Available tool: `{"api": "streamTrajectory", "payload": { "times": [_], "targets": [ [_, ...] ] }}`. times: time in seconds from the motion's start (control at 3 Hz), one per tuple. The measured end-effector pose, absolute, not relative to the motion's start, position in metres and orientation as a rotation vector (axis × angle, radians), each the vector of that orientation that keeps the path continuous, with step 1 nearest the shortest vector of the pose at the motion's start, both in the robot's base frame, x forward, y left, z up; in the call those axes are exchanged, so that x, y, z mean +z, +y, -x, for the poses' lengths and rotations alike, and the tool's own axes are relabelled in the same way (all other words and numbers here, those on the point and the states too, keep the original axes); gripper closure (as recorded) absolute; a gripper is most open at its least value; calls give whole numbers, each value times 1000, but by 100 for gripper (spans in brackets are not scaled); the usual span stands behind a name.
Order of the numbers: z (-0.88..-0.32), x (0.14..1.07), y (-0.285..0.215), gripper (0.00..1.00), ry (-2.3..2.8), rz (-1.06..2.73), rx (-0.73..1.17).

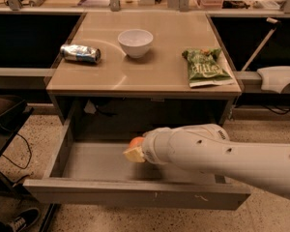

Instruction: Place orange into top drawer

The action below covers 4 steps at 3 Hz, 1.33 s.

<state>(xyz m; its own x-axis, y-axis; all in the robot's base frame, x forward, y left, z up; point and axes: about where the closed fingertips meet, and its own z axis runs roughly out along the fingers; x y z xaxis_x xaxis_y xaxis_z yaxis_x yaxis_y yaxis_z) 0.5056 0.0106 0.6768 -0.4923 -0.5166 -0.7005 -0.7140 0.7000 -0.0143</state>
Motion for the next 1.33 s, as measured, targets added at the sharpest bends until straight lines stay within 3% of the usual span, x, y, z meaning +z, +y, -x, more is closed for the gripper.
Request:
{"api": "streamTrajectory", "payload": {
  "times": [0.33,0.67,1.33],
  "targets": [
    [-523,669,18,100,2174,934,426],
    [-528,667,15,81,2165,934,427],
    [-528,667,15,35,2165,934,427]
  ]
}}
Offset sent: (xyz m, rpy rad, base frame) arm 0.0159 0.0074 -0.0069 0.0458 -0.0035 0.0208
